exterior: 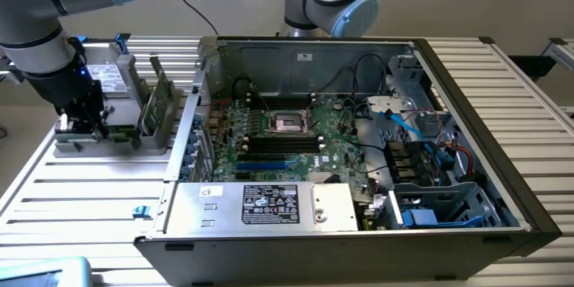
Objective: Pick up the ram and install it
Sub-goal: 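Pick up the ram and move it above insertion slot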
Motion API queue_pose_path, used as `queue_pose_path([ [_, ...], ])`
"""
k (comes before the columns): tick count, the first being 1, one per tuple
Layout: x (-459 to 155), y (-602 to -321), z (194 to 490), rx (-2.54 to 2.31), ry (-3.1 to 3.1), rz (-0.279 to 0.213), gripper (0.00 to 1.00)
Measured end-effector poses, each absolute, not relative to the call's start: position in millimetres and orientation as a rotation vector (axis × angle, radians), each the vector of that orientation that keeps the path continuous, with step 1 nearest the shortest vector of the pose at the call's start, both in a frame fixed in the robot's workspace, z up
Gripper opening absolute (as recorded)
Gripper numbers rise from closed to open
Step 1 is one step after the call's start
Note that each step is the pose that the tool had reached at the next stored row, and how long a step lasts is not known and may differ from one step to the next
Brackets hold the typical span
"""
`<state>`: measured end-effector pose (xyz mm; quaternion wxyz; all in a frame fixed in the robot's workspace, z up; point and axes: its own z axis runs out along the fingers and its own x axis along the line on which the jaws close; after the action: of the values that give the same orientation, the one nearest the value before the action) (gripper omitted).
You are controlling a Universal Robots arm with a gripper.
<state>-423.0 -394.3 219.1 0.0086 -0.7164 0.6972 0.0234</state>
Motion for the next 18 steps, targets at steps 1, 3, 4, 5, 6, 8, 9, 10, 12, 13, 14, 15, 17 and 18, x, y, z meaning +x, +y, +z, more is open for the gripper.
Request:
queue_pose_path([
  [1, -422.9, -394.4, 222.4, -2.238, 2.178, 0.074, 0.13],
  [3, -422.9, -394.5, 229.8, -2.238, 2.177, 0.075, 0.13],
  [4, -422.9, -394.6, 233.9, -2.238, 2.177, 0.075, 0.13],
  [5, -422.9, -394.7, 238.8, -2.238, 2.177, 0.075, 0.13],
  [6, -422.9, -394.8, 243.1, -2.237, 2.177, 0.075, 0.13],
  [8, -422.9, -394.8, 252.4, -2.237, 2.177, 0.076, 0.13],
  [9, -422.4, -394.9, 256.8, -2.238, 2.177, 0.076, 0.13],
  [10, -421.6, -394.9, 261.5, -2.238, 2.177, 0.076, 0.13],
  [12, -420.4, -394.9, 270.7, -2.238, 2.177, 0.076, 0.13],
  [13, -419.6, -394.9, 274.8, -2.238, 2.177, 0.076, 0.13],
  [14, -418.7, -394.9, 279.6, -2.238, 2.177, 0.076, 0.13],
  [15, -417.9, -394.9, 284.3, -2.238, 2.177, 0.076, 0.13],
  [17, -416.2, -394.8, 293.2, -2.237, 2.177, 0.076, 0.13],
  [18, -415.4, -394.9, 297.9, -2.238, 2.177, 0.076, 0.13],
])
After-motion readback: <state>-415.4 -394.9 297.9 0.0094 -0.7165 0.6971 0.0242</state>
